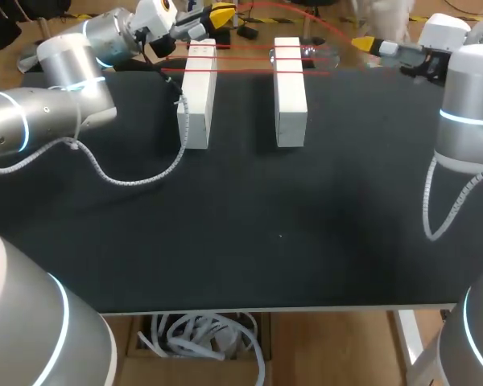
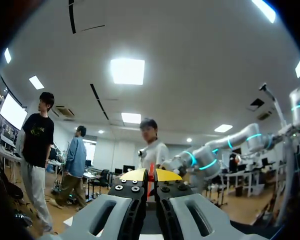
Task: Grab the tape and strap the tape.
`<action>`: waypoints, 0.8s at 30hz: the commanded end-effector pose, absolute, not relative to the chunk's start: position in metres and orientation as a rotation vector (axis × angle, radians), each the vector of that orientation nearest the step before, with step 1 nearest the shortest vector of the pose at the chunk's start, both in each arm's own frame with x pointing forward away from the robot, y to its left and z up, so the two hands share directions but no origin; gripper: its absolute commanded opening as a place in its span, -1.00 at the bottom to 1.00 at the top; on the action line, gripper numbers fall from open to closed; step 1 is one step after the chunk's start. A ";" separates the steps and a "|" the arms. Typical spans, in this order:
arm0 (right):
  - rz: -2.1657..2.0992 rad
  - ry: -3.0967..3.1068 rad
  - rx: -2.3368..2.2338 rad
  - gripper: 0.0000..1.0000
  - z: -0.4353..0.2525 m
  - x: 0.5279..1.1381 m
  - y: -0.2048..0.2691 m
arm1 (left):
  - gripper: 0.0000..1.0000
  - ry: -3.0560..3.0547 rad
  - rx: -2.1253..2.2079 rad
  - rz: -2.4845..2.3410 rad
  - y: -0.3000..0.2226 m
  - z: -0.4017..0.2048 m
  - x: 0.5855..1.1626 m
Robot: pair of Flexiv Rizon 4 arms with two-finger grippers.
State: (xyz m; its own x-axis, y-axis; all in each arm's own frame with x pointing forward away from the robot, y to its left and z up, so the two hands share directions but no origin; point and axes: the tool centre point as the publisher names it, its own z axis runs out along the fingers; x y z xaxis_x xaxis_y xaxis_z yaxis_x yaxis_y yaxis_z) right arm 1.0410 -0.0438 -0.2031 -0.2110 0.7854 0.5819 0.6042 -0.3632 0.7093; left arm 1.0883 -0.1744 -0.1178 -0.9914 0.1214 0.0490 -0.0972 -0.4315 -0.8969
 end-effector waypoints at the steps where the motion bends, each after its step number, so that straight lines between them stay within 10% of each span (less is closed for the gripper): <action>1: 1.657 1.630 1.895 1.00 -0.199 1.041 -0.042 | -1.00 -1.594 -0.040 2.552 -0.174 -0.119 1.090; 24: 2.030 0.427 2.362 1.00 -0.197 1.014 -0.056 | -1.00 -1.594 -0.040 2.552 -0.174 -0.119 1.090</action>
State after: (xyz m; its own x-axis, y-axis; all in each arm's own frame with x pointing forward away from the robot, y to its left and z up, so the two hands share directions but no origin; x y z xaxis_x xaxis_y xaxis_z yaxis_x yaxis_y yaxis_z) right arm 1.0148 -0.0605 -0.1907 0.1354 0.3505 0.9267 0.5131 -0.8249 0.2371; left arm 1.0883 -0.1744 -0.1178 -0.9914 0.1215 0.0489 -0.0971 -0.4316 -0.8968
